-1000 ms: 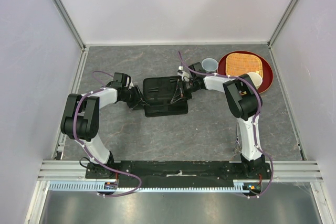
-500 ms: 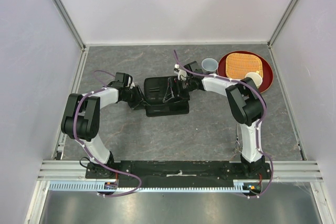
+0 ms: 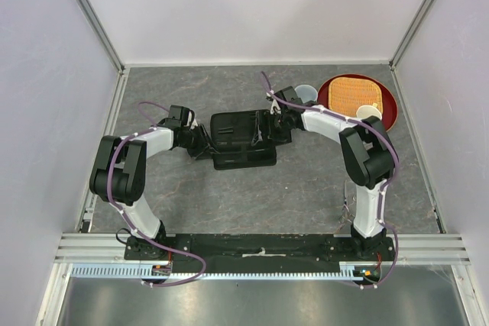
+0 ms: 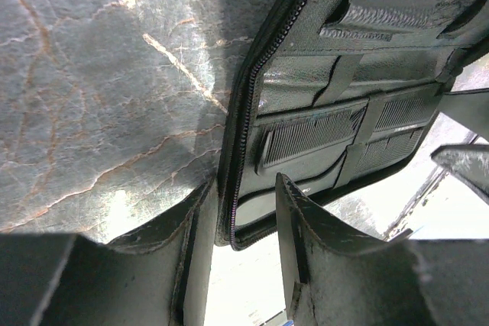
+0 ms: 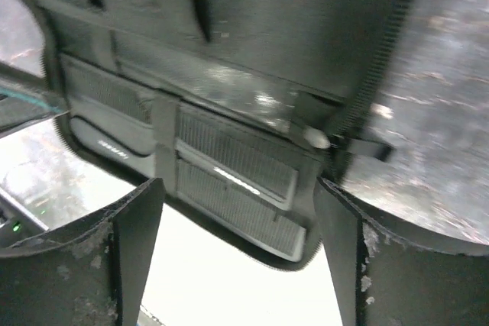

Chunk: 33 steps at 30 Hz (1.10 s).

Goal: Sort the hair-cutting tools

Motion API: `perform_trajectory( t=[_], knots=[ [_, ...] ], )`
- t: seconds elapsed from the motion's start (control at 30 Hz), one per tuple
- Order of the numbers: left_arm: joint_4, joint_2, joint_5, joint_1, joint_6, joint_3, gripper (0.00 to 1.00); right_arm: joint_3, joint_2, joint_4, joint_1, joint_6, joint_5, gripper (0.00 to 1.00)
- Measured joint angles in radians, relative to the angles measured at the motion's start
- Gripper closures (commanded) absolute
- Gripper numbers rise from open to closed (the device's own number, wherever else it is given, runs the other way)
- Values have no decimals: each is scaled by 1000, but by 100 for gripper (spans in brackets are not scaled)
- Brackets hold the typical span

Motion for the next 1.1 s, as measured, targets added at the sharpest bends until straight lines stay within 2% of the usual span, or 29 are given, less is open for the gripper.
perform_trajectory(
  t=[0.13,0.3,0.53,0.57,0.77,0.93,1.1],
  knots=[
    [0,0,0,0,0,0,57,-7,-30,-42,-8,-13,114,23],
    [-3,-3,-8,-1,0,0,57,-11,-93,-85,-13,-32,275,44],
    [-33,-50,-95,-8,0,-4,57,-22,-137,-64,-18,-28,407,55],
    [-37,-58,-105,-9,0,-4,57,-23,-137,-60,-19,-26,414,59],
    [-46,-90,-136,-8,0,-4,57,-24,-104,3,-19,-23,428,61],
    [-50,-108,-153,-8,0,-4,57,-24,-50,60,-19,-23,423,49],
    [-51,-117,-166,-8,1,-4,57,-8,8,104,-19,-24,414,48]
  ],
)
